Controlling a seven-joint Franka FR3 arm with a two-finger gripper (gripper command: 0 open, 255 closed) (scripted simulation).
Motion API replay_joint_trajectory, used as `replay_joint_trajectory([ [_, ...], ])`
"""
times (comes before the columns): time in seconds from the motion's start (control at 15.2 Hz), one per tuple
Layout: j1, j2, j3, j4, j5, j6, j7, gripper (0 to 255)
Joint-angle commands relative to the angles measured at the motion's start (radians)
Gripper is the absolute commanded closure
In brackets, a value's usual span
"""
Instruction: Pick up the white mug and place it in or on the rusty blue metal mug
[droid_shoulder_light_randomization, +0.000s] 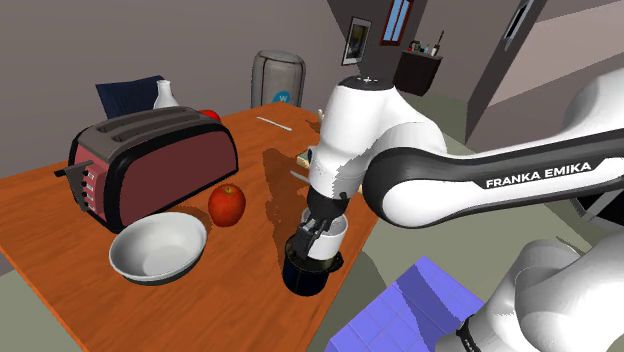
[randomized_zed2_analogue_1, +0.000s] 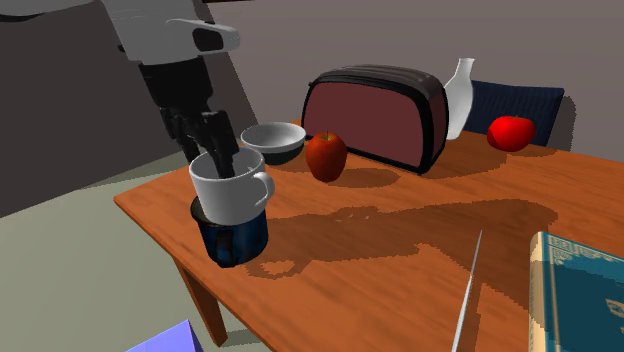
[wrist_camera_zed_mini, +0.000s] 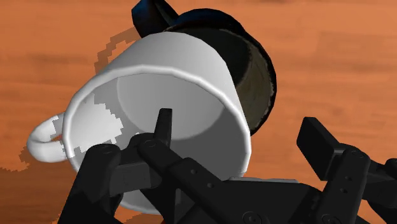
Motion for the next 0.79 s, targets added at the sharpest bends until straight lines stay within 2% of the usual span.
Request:
replay_joint_trajectory([
  [0.0, 0.002, -0.015, -0.006, 0.022, 0.003, -0.036, -0.005, 0],
  [0.2, 0.005, -0.048, -0.019, 0.089, 0.009, -0.135, -0.011, 0],
  [0.73, 0.005, -0.048, -0.019, 0.089, 0.009, -0.135, -0.011, 0],
])
